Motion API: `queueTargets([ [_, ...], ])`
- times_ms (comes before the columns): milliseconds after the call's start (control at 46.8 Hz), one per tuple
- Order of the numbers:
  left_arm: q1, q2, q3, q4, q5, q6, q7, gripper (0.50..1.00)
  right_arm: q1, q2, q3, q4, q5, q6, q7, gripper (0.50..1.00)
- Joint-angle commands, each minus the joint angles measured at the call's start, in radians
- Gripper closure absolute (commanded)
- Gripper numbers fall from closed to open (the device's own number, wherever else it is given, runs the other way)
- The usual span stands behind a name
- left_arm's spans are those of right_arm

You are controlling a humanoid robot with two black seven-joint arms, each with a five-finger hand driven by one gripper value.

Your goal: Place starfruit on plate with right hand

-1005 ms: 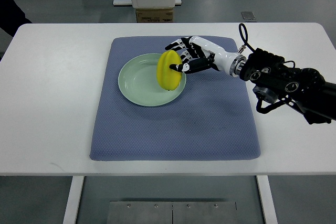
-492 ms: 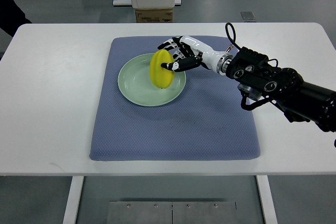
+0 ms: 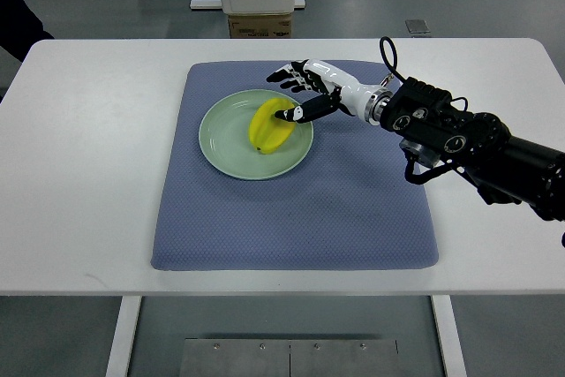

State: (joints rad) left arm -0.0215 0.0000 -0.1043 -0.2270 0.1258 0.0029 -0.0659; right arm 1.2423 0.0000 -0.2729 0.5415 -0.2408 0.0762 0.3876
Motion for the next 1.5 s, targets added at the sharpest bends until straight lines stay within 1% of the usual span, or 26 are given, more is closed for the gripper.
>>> queueTargets([
  [0, 0.000, 0.000, 0.000, 0.000, 0.000, 0.000, 0.000, 0.500, 0.000, 0.000, 0.000, 0.000, 0.000, -0.001, -0.001, 0.505],
  [171, 0.000, 0.000, 0.000, 0.000, 0.000, 0.000, 0.000, 0.500, 0.000, 0.000, 0.007, -0.002, 0.000, -0.003, -0.001, 0.500],
  [342, 0.000, 0.000, 0.000, 0.000, 0.000, 0.000, 0.000, 0.500, -0.014, 0.000, 0.121, -0.002, 0.000, -0.003, -0.001, 0.500],
  [471, 0.000, 0.000, 0.000, 0.000, 0.000, 0.000, 0.000, 0.500, -0.032, 0.000, 0.158, -0.003, 0.000, -0.003, -0.001, 0.500],
  [663, 0.000, 0.000, 0.000, 0.000, 0.000, 0.000, 0.000, 0.500, -0.056, -0.051, 0.167, -0.009, 0.000, -0.004, -0.001, 0.500],
  [813, 0.000, 0.000, 0.000, 0.000, 0.000, 0.000, 0.000, 0.500, -0.095, -0.127, 0.178, -0.011, 0.002, -0.003, -0.009, 0.500],
  [898, 0.000, 0.000, 0.000, 0.000, 0.000, 0.000, 0.000, 0.500, -0.125, -0.164, 0.250, -0.011, 0.017, 0.005, -0.010, 0.500],
  [1005, 0.000, 0.000, 0.000, 0.000, 0.000, 0.000, 0.000, 0.500, -0.187, -0.193, 0.401, -0.011, 0.063, 0.017, -0.012, 0.500],
  [1219, 0.000, 0.000, 0.000, 0.000, 0.000, 0.000, 0.000, 0.500, -0.299, -0.218, 0.610, -0.012, 0.132, 0.083, -0.042, 0.500],
  [1369, 0.000, 0.000, 0.000, 0.000, 0.000, 0.000, 0.000, 0.500, -0.343, -0.219, 0.669, -0.017, 0.181, 0.100, -0.067, 0.500],
  [1476, 0.000, 0.000, 0.000, 0.000, 0.000, 0.000, 0.000, 0.500, -0.356, -0.218, 0.672, -0.028, 0.212, 0.100, -0.067, 0.500],
])
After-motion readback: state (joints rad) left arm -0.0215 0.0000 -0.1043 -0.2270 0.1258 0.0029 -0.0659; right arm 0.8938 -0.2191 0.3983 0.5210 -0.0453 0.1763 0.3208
